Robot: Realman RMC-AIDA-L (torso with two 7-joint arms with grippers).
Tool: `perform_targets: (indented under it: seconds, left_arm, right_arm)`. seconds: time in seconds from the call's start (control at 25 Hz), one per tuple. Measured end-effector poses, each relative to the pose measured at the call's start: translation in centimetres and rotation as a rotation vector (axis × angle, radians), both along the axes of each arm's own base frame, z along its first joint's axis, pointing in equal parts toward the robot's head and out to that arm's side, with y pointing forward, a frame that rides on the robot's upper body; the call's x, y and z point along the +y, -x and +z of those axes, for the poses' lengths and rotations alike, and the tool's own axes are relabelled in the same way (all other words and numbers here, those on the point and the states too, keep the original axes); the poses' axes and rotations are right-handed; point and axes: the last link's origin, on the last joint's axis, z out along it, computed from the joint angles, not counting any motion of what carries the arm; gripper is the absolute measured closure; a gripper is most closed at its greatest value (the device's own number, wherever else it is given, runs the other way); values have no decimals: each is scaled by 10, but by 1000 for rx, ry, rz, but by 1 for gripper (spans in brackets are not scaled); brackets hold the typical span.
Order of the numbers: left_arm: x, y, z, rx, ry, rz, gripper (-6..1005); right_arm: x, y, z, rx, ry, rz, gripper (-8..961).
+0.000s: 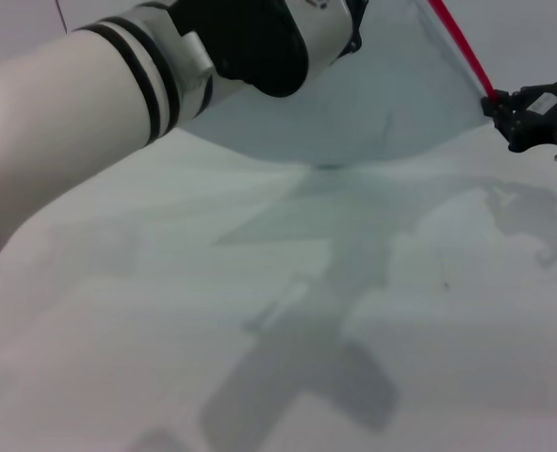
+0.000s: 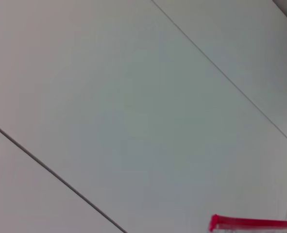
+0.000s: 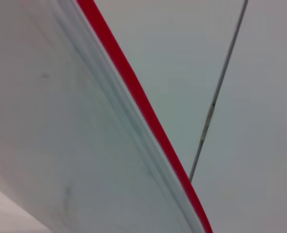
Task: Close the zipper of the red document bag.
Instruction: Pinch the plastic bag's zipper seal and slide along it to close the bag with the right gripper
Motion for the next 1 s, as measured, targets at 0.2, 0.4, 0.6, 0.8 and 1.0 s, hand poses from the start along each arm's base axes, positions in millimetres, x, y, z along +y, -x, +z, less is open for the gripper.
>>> perform_targets:
  seconds: [0.2, 0.4, 0.6, 0.8, 1.0]
  left_arm:
    - [-4, -2, 7, -13, -17, -6, 947]
    - [-6, -2, 11, -12, -29, -12, 949]
    - [-6, -1, 12, -12, -31, -10, 950]
    - [-7, -1, 16, -17, -42, -11, 952]
    - [-7, -1, 18, -15, -51, -14, 953]
  right_arm:
    - [0, -3, 4, 8, -12, -12, 874]
    - [0, -6, 5, 4, -21, -20, 874]
    - [-1, -12, 4, -11, -26, -33, 875]
    - [0, -14, 2, -20, -27, -40, 856]
    - [0, -14, 2, -21, -28, -40, 824]
